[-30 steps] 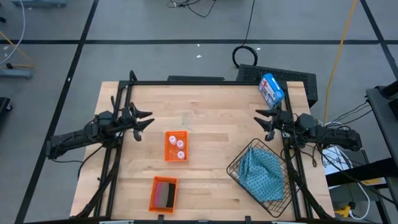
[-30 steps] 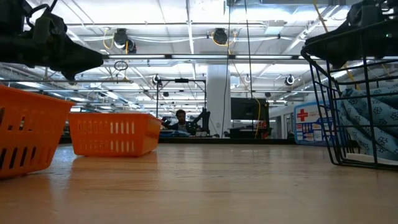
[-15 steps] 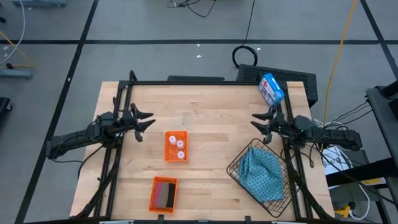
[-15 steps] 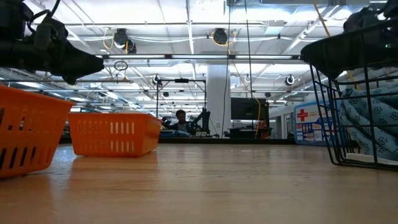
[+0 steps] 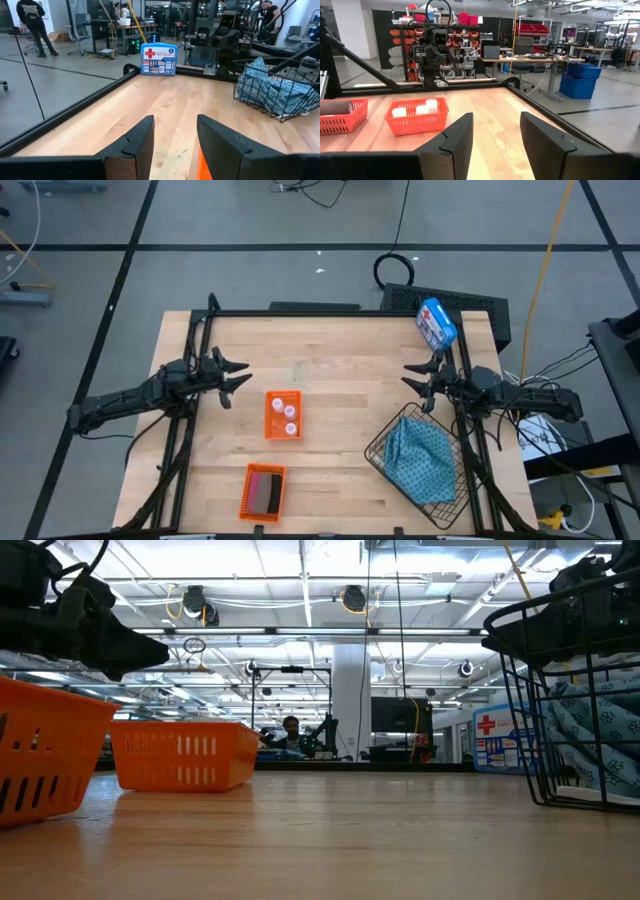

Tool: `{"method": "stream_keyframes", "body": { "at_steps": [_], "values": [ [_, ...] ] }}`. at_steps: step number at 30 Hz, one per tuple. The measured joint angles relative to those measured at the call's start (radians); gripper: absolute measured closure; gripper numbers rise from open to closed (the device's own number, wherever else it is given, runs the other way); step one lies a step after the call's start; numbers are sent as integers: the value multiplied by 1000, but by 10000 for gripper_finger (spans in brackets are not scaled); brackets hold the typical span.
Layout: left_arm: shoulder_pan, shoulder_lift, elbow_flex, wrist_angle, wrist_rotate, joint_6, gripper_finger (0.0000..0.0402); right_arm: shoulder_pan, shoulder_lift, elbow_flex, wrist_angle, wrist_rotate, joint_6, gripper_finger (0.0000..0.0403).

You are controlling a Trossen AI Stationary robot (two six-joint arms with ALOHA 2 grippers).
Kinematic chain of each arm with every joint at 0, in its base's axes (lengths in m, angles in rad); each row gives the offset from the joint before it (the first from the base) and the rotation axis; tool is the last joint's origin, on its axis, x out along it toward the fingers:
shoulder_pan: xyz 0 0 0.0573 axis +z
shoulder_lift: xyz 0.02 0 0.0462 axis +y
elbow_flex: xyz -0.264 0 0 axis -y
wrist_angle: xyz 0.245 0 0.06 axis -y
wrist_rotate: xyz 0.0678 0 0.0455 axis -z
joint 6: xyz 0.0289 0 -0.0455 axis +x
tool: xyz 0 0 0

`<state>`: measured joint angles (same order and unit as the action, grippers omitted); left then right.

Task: Pick & Place Medicine items
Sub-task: Return to Home Position

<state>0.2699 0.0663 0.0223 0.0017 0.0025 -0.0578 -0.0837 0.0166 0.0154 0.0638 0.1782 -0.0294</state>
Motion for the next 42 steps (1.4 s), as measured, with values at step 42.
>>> {"method": "stream_keyframes", "body": {
  "at_steps": [42],
  "values": [
    [0, 2, 0, 2, -3, 1, 245, 0, 0, -1, 50, 4, 10, 248]
  ]
}}
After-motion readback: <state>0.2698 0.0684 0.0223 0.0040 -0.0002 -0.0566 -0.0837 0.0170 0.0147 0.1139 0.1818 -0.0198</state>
